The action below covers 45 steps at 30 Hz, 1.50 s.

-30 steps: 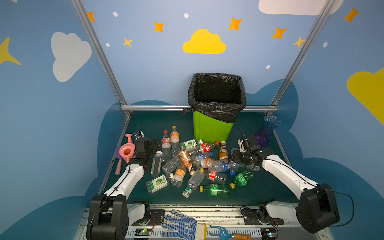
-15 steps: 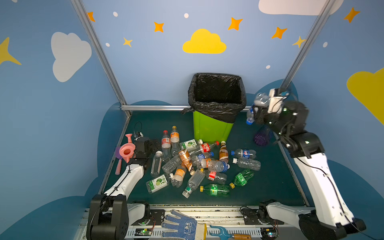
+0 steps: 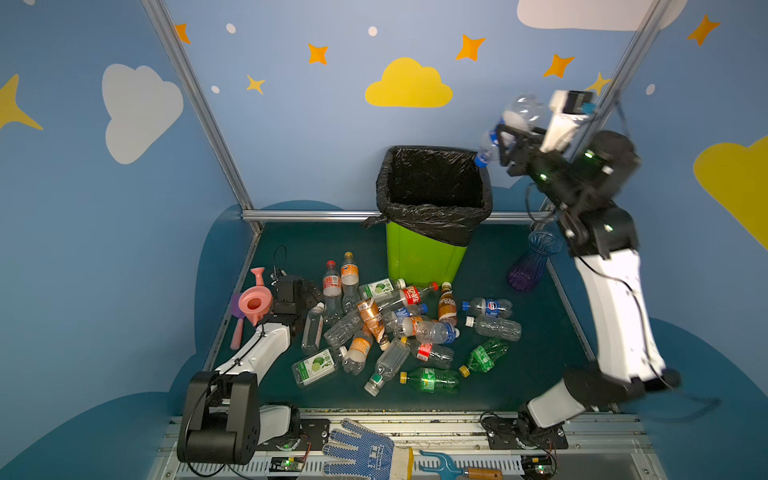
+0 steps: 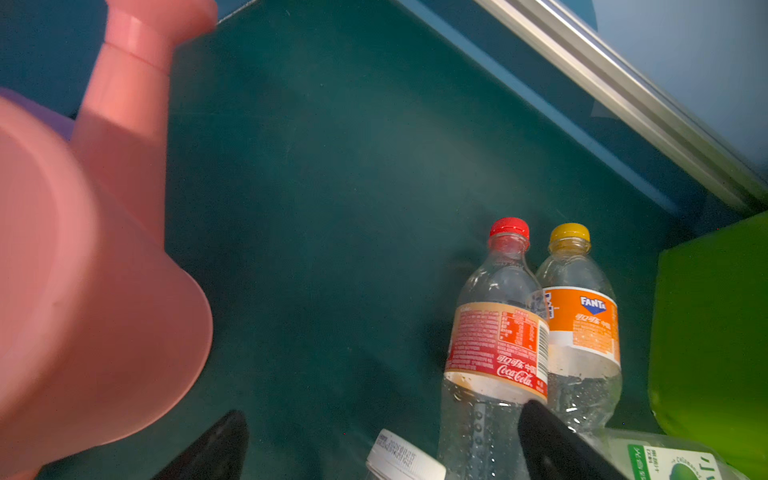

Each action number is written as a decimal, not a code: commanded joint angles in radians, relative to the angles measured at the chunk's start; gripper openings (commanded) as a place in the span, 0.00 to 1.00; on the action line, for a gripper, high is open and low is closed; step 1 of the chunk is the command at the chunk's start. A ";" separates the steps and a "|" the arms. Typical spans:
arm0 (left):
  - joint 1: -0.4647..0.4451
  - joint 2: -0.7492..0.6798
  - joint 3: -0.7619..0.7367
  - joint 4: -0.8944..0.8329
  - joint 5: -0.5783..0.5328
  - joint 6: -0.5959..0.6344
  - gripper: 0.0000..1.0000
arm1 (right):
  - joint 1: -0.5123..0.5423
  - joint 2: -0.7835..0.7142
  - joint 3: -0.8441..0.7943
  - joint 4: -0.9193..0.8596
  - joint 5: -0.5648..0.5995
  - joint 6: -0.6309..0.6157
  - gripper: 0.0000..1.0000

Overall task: Throw the plastic bottles in the bin
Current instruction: 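Lift the clear bottle with the right gripper over the bin and release, then grasp the red-capped Coca-Cola bottle with the left gripper while the right draws back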

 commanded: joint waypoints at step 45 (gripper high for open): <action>-0.080 0.398 0.506 -0.480 0.223 0.239 0.75 | -0.238 -0.759 -1.506 0.122 0.076 0.325 0.96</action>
